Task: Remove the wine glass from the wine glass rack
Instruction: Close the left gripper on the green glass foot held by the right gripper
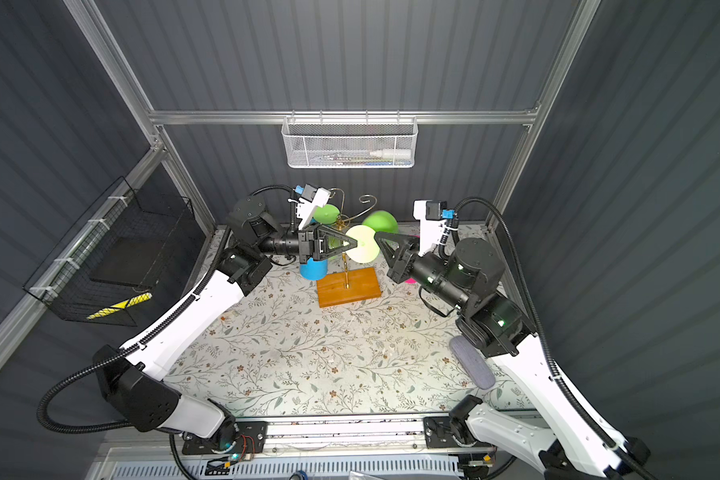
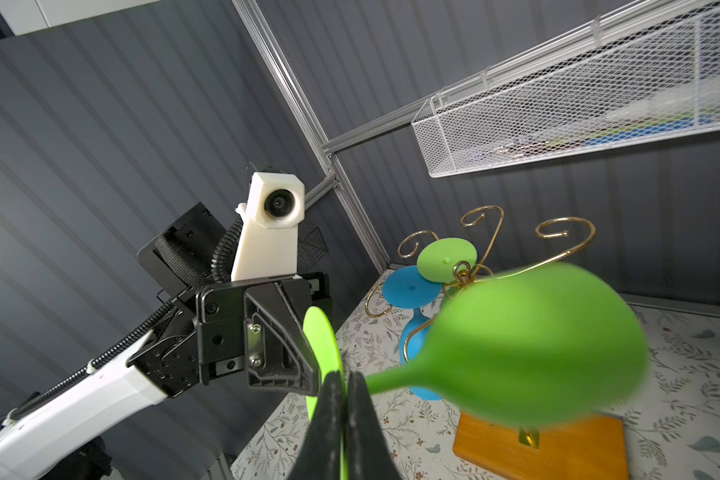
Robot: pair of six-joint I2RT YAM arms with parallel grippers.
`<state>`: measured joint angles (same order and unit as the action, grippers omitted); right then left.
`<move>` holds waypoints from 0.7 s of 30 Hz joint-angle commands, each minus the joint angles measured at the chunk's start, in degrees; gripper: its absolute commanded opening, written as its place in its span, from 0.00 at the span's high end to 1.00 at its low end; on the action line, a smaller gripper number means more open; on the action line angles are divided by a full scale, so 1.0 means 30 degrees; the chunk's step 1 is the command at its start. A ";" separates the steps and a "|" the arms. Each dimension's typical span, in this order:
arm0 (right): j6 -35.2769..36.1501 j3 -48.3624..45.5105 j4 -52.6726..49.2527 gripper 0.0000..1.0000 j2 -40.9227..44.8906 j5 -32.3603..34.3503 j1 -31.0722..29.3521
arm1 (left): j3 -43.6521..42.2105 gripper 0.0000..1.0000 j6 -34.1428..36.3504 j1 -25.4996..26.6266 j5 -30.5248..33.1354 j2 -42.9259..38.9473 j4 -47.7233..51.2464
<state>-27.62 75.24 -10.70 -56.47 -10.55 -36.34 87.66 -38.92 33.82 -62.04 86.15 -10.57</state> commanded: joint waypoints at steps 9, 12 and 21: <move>0.7209 0.0646 -0.2743 0.16 0.2127 0.4486 -0.0051 | 0.0527 1.00 -0.3963 -0.1285 -0.1934 -0.0461 -0.3832; 1.0197 0.0607 -0.3040 0.02 0.1956 0.4633 -0.0057 | 0.0437 1.00 -0.5220 -0.1284 -0.2195 -0.0325 -0.5188; 1.7779 -0.1486 0.0402 0.01 0.1112 0.3557 -0.0174 | 0.0689 1.00 -0.6177 -0.1284 -0.2511 -0.0285 -0.5561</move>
<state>14.74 72.31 -14.17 -52.49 1.34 -36.53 89.25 -55.05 29.69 -67.75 85.52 -24.34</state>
